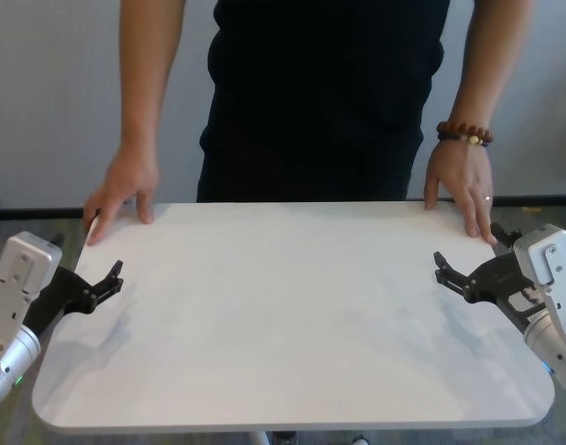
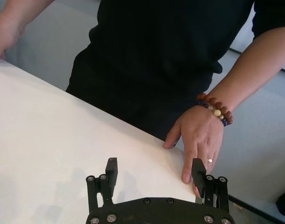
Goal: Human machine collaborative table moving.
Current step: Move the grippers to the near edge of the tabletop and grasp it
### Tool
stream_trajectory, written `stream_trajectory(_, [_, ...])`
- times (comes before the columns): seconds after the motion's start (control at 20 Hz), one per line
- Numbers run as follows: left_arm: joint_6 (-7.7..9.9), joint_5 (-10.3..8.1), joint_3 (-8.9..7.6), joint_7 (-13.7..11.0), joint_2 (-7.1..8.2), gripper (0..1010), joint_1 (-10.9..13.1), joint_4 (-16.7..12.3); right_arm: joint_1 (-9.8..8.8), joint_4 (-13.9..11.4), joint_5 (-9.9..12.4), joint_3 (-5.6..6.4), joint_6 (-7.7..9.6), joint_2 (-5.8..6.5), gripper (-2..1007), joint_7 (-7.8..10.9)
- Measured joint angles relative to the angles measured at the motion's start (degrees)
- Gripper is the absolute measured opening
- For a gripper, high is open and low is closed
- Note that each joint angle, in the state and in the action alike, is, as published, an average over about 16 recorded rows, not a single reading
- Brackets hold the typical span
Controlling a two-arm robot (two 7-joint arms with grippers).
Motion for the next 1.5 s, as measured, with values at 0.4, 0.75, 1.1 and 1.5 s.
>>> stream_trajectory(0.4, [0.0, 0.0, 0.0, 0.0, 0.0, 1000, 0.0, 0.0, 0.0, 0.0, 0.0, 0.0, 0.0, 0.0, 1001, 0.0])
stream_trajectory(0.75, [0.0, 0.0, 0.0, 0.0, 0.0, 1000, 0.0, 0.0, 0.0, 0.0, 0.0, 0.0, 0.0, 0.0, 1001, 0.0])
stream_trajectory(1.1, [0.0, 0.0, 0.0, 0.0, 0.0, 1000, 0.0, 0.0, 0.0, 0.0, 0.0, 0.0, 0.0, 0.0, 1001, 0.0])
stream_trajectory(1.5, [0.0, 0.0, 0.0, 0.0, 0.0, 1000, 0.0, 0.0, 0.0, 0.0, 0.0, 0.0, 0.0, 0.0, 1000, 0.0])
